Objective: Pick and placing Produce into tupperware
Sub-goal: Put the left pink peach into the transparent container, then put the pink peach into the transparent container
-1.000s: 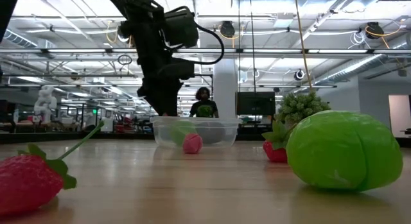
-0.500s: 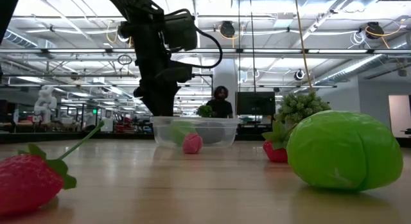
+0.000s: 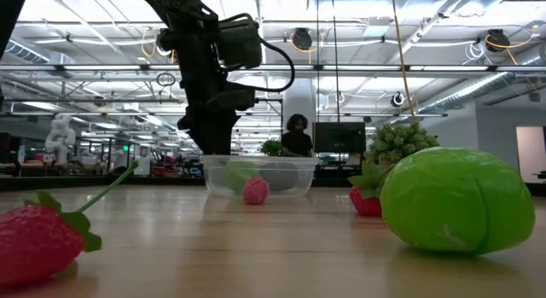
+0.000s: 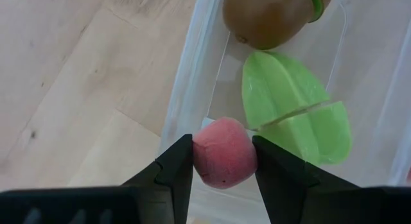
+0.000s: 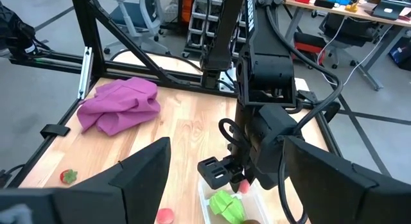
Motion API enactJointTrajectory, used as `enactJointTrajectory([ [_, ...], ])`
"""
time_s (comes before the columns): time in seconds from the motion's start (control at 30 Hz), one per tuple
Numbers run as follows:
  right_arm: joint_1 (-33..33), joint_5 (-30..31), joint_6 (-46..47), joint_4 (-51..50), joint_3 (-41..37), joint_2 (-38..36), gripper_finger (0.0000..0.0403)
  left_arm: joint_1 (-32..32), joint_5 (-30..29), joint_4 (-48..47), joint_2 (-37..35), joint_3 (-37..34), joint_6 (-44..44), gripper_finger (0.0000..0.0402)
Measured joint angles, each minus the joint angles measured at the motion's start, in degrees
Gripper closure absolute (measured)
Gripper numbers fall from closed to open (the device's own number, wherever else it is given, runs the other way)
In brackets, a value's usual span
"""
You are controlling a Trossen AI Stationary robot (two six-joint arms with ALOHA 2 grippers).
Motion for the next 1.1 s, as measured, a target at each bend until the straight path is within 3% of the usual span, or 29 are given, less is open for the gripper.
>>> enactJointTrajectory([
  [0.63, 0.00, 0.00, 0.42, 0.02, 0.00, 0.00, 0.0110, -0.02, 0.03, 1.03, 0.00, 0.19, -0.01, 0.0177],
  [0.93, 0.00, 0.00, 0.60, -0.05, -0.01, 0.00, 0.0110, -1.38, 0.04, -13.11, 0.00, 11.36, 1.48, 0.0174],
  [1.1, 0.02, 0.00, 1.92, -1.72, -0.02, 0.00, 0.0110, -6.73, 0.00, -18.05, -0.15, 15.55, -1.86, 0.0174],
])
